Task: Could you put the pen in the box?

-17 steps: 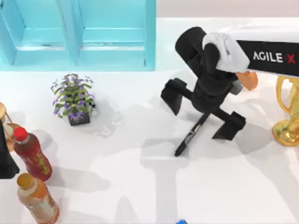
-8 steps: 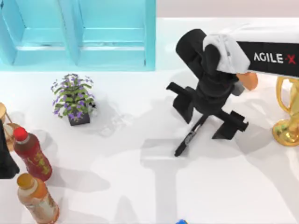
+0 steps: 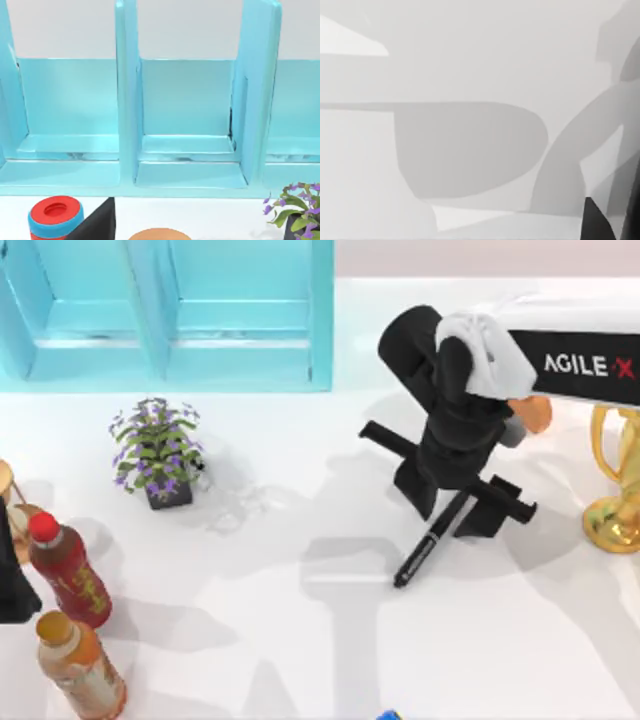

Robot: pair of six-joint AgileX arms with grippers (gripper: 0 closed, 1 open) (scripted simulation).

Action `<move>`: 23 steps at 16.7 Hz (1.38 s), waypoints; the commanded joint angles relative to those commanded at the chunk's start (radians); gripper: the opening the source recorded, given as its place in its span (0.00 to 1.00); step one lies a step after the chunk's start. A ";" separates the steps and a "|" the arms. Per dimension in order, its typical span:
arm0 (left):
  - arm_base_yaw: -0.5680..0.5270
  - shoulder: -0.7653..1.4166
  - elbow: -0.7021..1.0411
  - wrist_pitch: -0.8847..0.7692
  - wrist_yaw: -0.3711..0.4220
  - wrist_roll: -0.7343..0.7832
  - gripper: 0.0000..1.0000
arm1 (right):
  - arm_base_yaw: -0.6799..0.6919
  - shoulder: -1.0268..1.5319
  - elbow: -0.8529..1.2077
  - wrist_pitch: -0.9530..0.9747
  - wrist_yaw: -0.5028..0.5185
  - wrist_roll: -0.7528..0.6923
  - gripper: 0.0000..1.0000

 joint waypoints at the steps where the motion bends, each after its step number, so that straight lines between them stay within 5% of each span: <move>1: 0.000 0.000 0.000 0.000 0.000 0.000 1.00 | 0.000 0.000 0.000 0.000 0.000 0.000 0.00; 14: 0.000 0.000 0.000 0.000 0.000 0.000 1.00 | -0.009 -0.154 0.248 -0.417 0.030 -0.039 0.00; 23: 0.000 0.000 0.000 0.000 0.000 0.000 1.00 | -0.039 -0.193 0.324 -0.390 0.026 -0.057 0.00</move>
